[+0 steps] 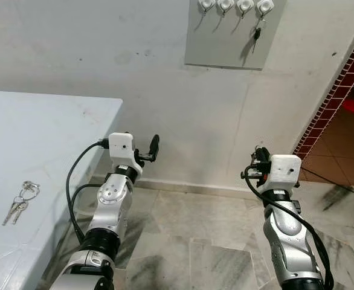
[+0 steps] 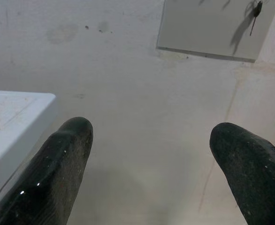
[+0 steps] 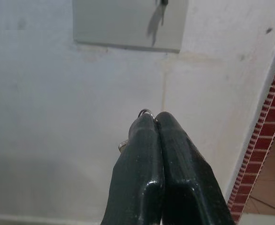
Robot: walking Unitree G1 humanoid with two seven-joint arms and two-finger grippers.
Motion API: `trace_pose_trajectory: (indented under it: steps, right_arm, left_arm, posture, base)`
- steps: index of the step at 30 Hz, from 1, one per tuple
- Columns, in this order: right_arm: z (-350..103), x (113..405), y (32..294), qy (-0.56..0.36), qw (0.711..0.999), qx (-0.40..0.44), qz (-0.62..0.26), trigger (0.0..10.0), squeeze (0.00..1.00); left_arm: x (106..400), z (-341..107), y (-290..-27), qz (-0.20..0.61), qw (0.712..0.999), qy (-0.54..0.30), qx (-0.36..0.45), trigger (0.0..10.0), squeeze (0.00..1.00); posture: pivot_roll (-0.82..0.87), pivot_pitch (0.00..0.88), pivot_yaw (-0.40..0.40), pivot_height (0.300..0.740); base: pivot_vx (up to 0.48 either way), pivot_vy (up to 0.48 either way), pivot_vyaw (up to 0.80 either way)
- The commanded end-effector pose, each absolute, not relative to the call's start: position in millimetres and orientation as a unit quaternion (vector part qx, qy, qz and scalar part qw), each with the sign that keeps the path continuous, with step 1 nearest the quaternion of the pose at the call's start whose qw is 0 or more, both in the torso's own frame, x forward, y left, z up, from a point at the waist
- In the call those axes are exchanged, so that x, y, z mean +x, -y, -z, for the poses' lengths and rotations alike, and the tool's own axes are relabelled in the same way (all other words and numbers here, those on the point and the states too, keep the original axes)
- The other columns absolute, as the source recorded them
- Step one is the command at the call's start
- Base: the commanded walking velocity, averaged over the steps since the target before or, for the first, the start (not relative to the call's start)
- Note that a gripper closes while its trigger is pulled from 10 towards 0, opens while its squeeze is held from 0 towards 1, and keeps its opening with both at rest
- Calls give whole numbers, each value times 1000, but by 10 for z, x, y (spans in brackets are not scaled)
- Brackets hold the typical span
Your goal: Hang keys on a hook
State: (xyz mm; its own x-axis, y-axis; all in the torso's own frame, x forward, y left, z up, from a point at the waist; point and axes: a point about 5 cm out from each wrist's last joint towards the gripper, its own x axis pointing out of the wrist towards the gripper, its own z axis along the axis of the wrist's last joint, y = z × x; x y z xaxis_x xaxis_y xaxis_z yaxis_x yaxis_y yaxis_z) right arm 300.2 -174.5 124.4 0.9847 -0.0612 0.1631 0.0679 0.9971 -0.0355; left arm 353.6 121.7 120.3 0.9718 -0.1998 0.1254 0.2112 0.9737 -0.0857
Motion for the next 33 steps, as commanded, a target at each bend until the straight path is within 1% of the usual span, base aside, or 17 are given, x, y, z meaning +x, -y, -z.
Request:
trace_pose_trajectory:
  steps: [1, 8, 14, 18, 24, 33]
  right_arm:
    - [-1310, 2998, 1762, 95, 995, -19, 34, 10000, 0]
    - [-1316, 2915, 1785, 99, 994, -18, 35, 10000, 0]
    - [-1348, 2705, 1864, 108, 993, -20, 35, 10000, 0]
    - [-1373, 2668, 1924, 109, 993, -24, 48, 10000, 0]
    - [-1446, 2664, 1945, 121, 991, -20, 58, 10000, 0]
    - [-1463, 2659, 1936, 120, 991, -17, 61, 10000, 0]
  left_arm:
    - [3531, -1219, -1240, 104, 992, 59, -44, 10000, 0]
    - [3470, -1193, -1330, 108, 992, 49, -48, 10000, 0]
    - [3252, -1199, -1402, 126, 989, 60, -52, 10000, 0]
    - [3220, -1217, -1449, 116, 990, 54, -52, 10000, 0]
    - [3220, -1301, -1450, 117, 990, 59, -53, 10000, 0]
    - [3235, -1374, -1447, 120, 989, 61, -58, 10000, 0]
  posture:
    - [-36, 0, -32, 740]
    - [-29, 0, -26, 740]
    - [-32, 0, -22, 740]
    - [-29, 0, -23, 740]
    - [-29, 0, -22, 740]
    - [-35, 1, -18, 740]
  base:
    - [0, 0, 0]
    - [0, 0, 0]
    - [0, 0, 0]
    - [0, 0, 0]
    - [0, 0, 0]
    - [289, 0, 0]
